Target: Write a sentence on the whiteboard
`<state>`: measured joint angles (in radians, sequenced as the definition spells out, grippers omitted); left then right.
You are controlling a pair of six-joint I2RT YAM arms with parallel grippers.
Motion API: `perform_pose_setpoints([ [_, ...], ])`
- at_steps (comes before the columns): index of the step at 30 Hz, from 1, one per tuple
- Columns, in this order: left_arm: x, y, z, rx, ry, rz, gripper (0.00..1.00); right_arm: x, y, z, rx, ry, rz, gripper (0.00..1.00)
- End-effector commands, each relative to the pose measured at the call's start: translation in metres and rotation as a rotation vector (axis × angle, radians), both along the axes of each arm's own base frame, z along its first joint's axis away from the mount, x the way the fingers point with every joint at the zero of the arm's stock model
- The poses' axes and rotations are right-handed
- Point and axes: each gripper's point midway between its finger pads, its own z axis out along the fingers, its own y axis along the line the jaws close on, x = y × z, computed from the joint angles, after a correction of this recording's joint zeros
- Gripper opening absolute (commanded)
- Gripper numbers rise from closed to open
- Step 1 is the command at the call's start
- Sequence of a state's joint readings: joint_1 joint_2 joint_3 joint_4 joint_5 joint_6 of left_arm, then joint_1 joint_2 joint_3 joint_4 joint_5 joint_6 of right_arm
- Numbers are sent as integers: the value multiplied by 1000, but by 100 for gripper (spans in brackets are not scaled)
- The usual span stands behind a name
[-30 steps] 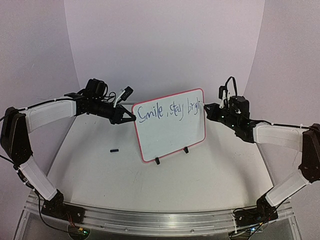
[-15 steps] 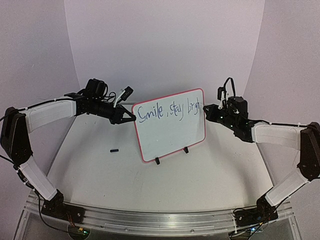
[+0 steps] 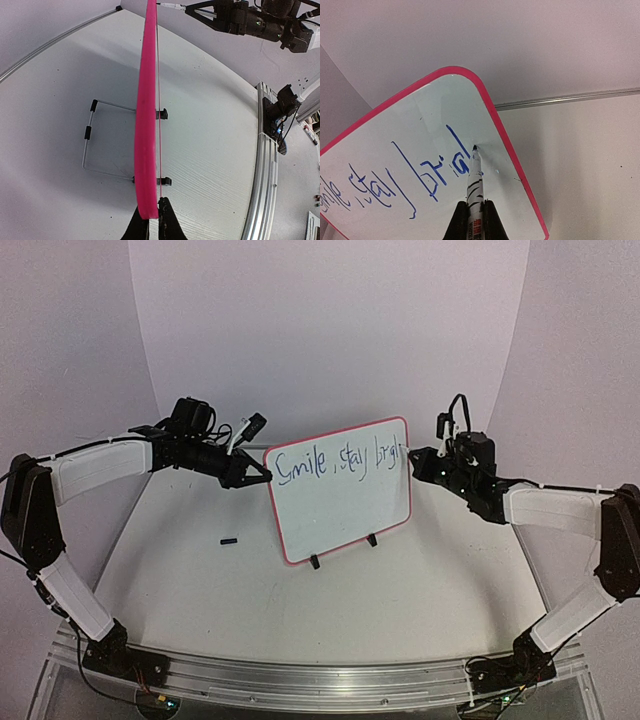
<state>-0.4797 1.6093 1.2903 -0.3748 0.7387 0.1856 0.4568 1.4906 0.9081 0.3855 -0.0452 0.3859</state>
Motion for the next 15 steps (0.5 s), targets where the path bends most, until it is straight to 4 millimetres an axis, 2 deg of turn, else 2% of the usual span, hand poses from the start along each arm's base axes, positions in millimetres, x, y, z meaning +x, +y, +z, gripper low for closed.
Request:
perform_pose_setpoints([
  [1, -19, 1, -42, 117, 104, -28, 0, 7, 5, 10, 4, -23, 2, 0],
  [9, -19, 0, -43, 117, 109, -28, 0, 6, 15, 6, 6, -8, 55, 0],
  [15, -18, 0, -43, 117, 110, -29, 0, 5, 13, 8, 4, -15, 50, 0],
])
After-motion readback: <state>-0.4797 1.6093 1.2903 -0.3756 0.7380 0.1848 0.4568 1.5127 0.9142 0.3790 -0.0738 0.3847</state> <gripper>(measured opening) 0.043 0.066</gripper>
